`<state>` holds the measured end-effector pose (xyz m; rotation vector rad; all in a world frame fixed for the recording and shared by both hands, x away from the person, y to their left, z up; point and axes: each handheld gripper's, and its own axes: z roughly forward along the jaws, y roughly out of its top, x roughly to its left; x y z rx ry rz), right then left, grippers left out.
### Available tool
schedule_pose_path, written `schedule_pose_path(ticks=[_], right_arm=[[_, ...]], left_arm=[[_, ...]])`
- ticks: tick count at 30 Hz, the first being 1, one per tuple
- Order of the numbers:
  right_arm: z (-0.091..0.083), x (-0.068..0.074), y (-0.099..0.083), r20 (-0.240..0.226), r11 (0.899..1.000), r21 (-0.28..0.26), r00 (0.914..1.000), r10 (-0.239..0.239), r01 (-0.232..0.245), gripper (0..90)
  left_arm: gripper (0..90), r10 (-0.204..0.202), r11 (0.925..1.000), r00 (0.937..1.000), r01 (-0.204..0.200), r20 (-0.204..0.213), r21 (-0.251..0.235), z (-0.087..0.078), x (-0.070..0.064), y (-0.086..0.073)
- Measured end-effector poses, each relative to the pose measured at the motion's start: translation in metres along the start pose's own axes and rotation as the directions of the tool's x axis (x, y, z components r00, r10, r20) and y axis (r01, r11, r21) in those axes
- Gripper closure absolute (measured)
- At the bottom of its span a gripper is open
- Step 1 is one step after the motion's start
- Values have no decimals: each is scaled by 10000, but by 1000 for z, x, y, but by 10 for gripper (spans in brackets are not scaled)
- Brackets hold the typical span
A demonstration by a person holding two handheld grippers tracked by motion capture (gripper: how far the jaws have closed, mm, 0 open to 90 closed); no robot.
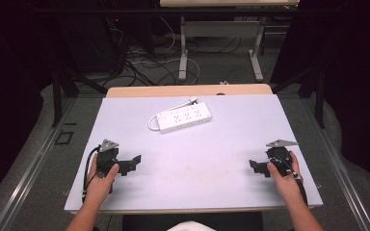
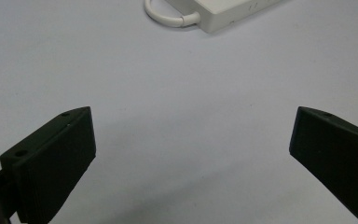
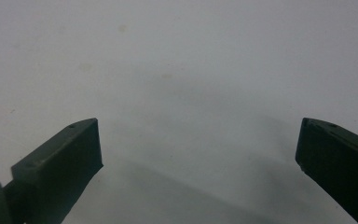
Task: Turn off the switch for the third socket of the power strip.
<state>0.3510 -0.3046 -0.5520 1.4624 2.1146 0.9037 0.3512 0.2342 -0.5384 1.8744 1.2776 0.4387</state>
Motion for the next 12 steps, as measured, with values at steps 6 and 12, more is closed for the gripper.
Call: schedule_pose_path(ticks=[6,12], right_arm=[[1,0,-1,-13,10000,27,10000,69,-69,0],[1,2,0,-55,10000,11,10000,-54,54,0]], left_arm=[[3,-65,10000,10000,65,20,-51,-1,0,0],[3,-78,10000,10000,78,-23,-56,-1,0,0]])
